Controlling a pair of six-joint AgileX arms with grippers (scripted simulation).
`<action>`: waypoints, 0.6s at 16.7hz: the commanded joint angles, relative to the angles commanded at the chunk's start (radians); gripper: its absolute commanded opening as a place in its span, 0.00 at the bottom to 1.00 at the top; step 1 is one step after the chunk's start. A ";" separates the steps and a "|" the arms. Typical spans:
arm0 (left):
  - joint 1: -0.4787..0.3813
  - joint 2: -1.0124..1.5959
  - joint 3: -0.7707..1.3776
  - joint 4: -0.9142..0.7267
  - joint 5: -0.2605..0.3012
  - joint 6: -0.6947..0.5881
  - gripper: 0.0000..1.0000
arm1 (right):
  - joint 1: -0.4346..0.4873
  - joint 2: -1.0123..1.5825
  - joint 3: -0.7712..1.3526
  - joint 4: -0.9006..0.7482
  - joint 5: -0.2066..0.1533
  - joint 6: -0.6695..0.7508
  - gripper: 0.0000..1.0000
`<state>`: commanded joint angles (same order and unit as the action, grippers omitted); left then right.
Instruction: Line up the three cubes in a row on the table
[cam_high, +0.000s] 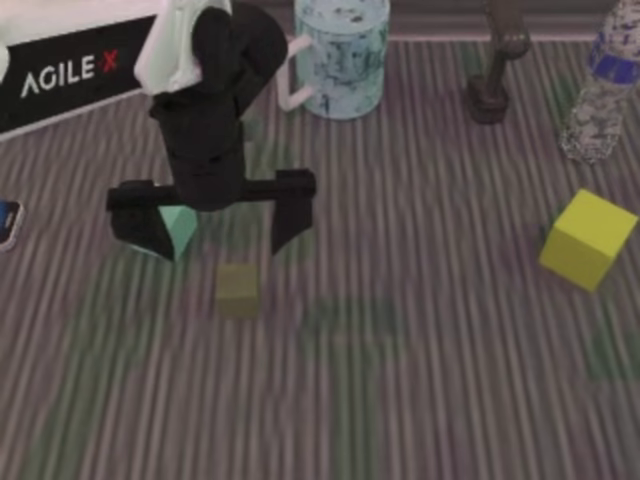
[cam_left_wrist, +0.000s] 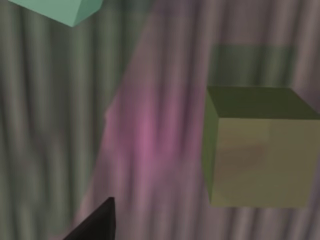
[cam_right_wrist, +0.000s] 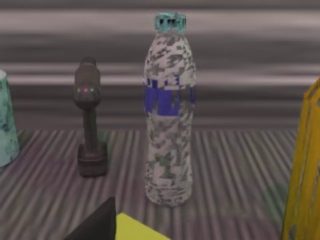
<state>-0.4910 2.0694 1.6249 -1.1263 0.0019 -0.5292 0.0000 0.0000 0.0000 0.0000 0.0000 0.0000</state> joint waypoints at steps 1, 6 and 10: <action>0.000 0.000 0.000 0.000 0.000 0.000 1.00 | 0.000 0.000 0.000 0.000 0.000 0.000 1.00; 0.004 0.014 -0.032 0.042 0.000 0.004 1.00 | 0.000 0.000 0.000 0.000 0.000 0.000 1.00; 0.003 0.078 -0.127 0.215 0.001 0.004 1.00 | 0.000 0.000 0.000 0.000 0.000 0.000 1.00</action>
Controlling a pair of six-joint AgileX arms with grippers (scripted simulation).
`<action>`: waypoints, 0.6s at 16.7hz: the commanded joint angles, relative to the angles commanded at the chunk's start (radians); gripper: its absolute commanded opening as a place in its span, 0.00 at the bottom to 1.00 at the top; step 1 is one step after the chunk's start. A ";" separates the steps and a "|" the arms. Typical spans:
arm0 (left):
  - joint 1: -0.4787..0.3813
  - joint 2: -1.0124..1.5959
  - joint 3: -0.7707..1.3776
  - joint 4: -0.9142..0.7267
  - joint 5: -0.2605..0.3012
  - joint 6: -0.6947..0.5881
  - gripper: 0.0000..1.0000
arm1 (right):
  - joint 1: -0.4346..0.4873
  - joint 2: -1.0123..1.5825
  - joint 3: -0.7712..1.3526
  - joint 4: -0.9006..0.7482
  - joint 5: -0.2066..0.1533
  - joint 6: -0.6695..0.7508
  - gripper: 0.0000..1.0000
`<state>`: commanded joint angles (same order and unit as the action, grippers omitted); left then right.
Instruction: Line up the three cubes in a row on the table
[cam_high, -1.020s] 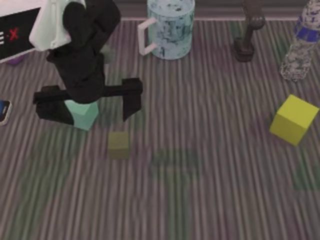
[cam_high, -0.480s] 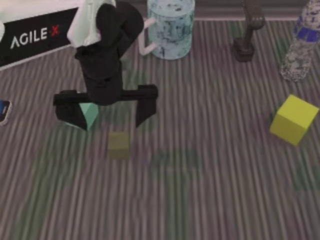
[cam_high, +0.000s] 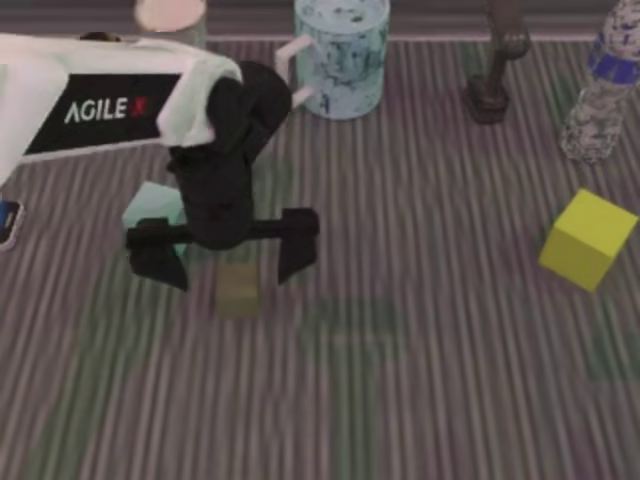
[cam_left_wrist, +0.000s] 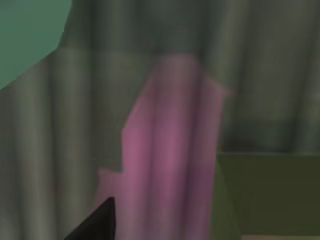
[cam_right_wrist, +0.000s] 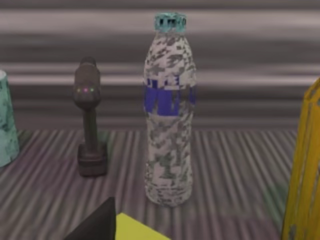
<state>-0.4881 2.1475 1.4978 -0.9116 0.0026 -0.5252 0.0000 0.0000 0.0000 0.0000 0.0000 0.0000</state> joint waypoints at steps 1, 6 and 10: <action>0.000 0.016 -0.023 0.039 0.000 0.000 1.00 | 0.000 0.000 0.000 0.000 0.000 0.000 1.00; -0.001 0.044 -0.059 0.094 0.000 -0.001 1.00 | 0.000 0.000 0.000 0.000 0.000 0.000 1.00; -0.001 0.044 -0.059 0.094 0.000 -0.001 0.77 | 0.000 0.000 0.000 0.000 0.000 0.000 1.00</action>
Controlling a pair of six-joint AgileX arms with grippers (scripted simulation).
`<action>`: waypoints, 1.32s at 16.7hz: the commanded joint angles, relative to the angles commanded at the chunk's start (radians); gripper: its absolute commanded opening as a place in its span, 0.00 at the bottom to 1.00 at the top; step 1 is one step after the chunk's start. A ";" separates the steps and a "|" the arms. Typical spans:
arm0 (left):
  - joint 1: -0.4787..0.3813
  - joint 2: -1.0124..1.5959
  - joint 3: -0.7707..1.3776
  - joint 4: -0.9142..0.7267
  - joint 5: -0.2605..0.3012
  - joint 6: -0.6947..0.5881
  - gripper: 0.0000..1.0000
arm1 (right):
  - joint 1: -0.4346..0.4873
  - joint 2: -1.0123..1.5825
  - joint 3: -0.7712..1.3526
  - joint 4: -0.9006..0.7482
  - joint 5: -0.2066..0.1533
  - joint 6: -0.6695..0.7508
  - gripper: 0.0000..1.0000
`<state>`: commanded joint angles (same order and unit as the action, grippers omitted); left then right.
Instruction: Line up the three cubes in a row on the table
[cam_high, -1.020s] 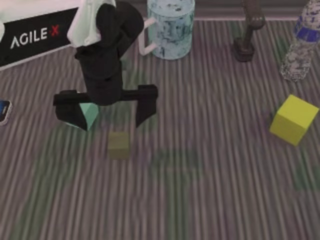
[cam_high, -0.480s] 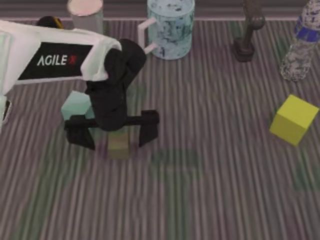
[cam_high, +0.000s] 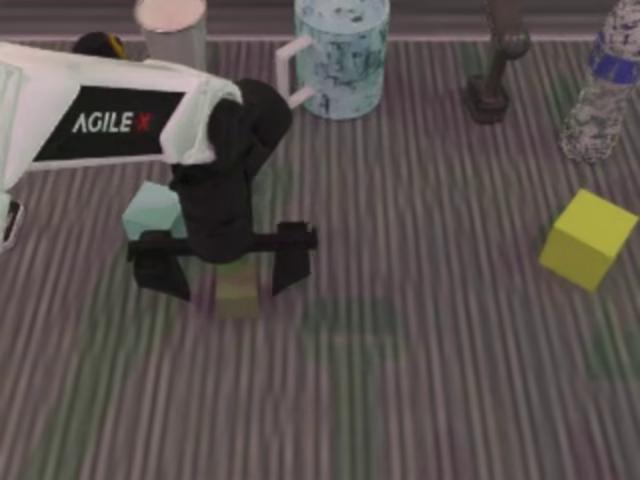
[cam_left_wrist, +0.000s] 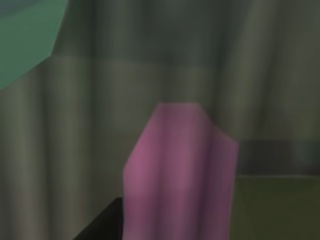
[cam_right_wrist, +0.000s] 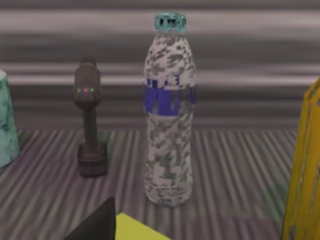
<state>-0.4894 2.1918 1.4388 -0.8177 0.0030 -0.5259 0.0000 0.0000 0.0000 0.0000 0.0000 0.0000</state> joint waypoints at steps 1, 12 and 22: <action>0.000 0.000 0.000 0.000 0.000 0.000 0.70 | 0.000 0.000 0.000 0.000 0.000 0.000 1.00; 0.000 0.000 0.000 0.000 0.000 0.000 0.00 | 0.000 0.000 0.000 0.000 0.000 0.000 1.00; 0.007 -0.051 0.041 -0.062 -0.015 0.009 0.00 | 0.000 0.000 0.000 0.000 0.000 0.000 1.00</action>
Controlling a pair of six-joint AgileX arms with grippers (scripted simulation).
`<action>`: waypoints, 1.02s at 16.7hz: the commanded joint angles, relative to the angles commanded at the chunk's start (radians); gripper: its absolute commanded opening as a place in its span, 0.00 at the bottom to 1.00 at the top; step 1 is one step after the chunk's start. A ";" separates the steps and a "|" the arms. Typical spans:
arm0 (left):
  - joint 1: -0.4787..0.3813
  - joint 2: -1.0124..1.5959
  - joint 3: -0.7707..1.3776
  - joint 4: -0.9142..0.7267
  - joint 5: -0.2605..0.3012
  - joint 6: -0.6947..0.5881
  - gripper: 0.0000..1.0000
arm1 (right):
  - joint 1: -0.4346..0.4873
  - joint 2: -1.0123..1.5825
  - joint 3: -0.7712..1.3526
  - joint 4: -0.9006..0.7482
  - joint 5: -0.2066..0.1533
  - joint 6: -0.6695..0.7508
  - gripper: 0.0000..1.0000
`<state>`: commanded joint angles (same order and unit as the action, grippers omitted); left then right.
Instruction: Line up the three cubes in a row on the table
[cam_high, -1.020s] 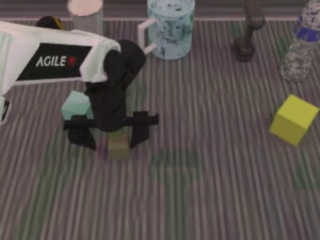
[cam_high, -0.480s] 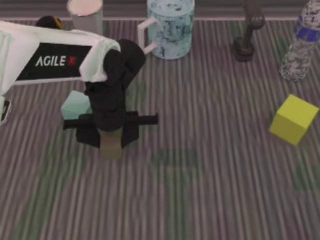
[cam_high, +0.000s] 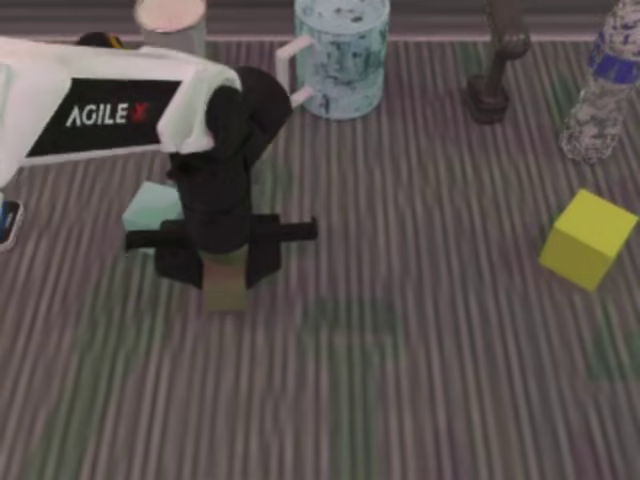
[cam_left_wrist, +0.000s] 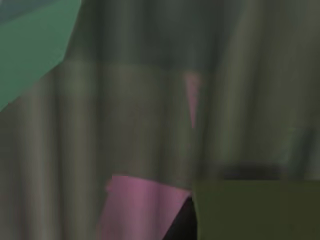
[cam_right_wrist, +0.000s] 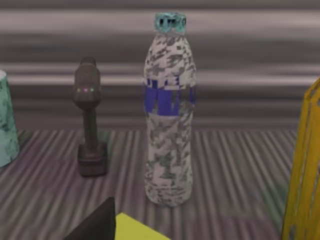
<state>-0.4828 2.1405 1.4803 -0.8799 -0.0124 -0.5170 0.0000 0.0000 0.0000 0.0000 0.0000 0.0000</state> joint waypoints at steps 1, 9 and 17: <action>0.003 -0.012 0.021 -0.035 0.000 -0.002 0.00 | 0.000 0.000 0.000 0.000 0.000 0.000 1.00; 0.015 -0.078 0.118 -0.201 0.000 0.000 0.00 | 0.000 0.000 0.000 0.000 0.000 0.000 1.00; -0.105 0.075 0.351 -0.323 -0.002 -0.102 0.00 | 0.000 0.000 0.000 0.000 0.000 0.000 1.00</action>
<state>-0.5881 2.2156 1.8314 -1.2030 -0.0139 -0.6191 0.0000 0.0000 0.0000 0.0000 0.0000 0.0000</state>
